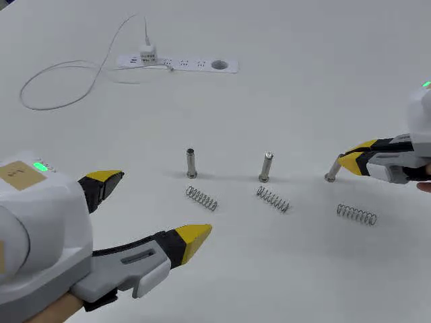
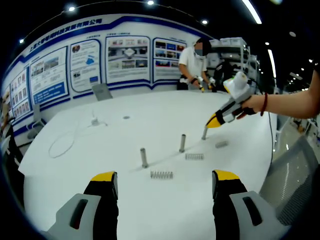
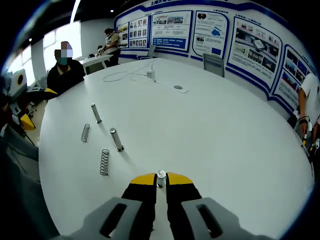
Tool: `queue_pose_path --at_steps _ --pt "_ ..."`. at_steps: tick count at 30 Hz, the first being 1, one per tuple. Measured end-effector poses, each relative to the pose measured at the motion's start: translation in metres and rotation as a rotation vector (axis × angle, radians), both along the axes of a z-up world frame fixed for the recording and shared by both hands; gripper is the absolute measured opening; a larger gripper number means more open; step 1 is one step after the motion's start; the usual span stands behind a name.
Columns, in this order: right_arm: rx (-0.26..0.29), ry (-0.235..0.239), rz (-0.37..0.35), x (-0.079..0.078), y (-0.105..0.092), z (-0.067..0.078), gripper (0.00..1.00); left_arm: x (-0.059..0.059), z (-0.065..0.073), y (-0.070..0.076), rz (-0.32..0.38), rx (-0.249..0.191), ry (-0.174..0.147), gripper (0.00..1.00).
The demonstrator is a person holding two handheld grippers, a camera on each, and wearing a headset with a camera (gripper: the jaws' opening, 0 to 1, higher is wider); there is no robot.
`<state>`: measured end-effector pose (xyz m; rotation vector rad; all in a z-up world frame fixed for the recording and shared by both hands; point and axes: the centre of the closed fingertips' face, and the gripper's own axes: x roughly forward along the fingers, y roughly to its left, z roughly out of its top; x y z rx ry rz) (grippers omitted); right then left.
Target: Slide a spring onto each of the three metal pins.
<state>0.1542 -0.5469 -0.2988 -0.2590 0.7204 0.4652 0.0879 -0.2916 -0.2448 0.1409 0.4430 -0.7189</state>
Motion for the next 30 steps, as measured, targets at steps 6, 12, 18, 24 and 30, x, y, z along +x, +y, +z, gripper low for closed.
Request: queue_pose_path --at_steps 6,12,18,24,30 --pt "0.0 0.002 -0.01 0.002 0.0 0.001 0.08 -0.001 0.001 -0.004 -0.009 -0.001 -0.005 0.79" --pt "-0.005 0.006 -0.007 0.001 0.0 0.002 0.08 0.0 0.001 -0.002 -0.005 0.0 -0.001 0.79" --pt "-0.003 0.016 0.002 0.0 0.002 0.002 0.09 0.0 0.002 -0.001 -0.003 0.003 -0.002 0.79" --pt "0.003 0.032 0.002 -0.005 0.001 0.001 0.18 -0.001 0.003 -0.002 -0.008 0.006 -0.003 0.8" --pt "0.001 0.034 0.015 -0.011 0.0 0.005 0.23 -0.002 0.003 -0.004 -0.015 0.005 -0.002 0.81"
